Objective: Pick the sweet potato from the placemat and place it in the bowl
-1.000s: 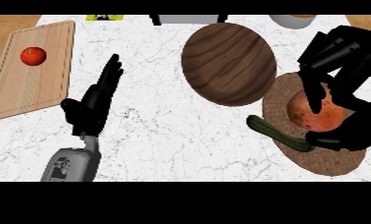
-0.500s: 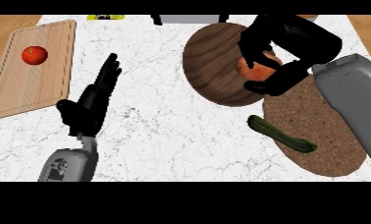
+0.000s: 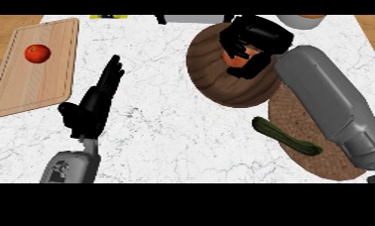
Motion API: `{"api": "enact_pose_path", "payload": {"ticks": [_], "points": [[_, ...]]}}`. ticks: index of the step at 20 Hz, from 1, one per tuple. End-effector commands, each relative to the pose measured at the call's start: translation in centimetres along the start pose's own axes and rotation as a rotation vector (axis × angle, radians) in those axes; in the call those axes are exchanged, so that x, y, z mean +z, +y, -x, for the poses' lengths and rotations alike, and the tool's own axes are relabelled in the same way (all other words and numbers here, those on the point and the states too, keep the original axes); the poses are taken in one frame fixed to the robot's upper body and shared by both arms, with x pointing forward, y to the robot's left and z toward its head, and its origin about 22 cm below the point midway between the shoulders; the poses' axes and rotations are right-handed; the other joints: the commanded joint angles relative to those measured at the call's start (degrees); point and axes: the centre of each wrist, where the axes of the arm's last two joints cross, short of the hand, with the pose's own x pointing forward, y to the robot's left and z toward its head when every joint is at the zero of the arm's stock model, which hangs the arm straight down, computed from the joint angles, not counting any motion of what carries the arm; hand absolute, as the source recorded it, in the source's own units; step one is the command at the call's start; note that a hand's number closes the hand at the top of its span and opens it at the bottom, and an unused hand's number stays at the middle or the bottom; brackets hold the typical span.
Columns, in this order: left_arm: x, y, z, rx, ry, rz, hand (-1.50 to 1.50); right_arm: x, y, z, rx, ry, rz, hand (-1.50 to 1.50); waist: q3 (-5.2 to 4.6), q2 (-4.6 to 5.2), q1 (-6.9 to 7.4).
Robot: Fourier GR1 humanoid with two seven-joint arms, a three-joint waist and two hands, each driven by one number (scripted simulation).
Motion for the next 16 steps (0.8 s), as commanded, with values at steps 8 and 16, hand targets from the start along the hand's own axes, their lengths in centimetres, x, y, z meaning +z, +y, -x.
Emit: {"api": "enact_pose_path", "payload": {"ticks": [8, 16], "points": [[-0.2, -0.3, 0.0, 0.016, 0.004, -0.001, 0.00, -0.6, 2.2, 3.2, -0.261, 0.012, -0.206, -1.50, 0.01, 0.23, 0.42], [0.0, -0.6, -0.5, -0.002, -0.015, 0.020, 0.00, -0.3, -1.4, 3.4, -0.469, -0.105, 0.039, -1.50, 0.06, 0.27, 0.79]]}}
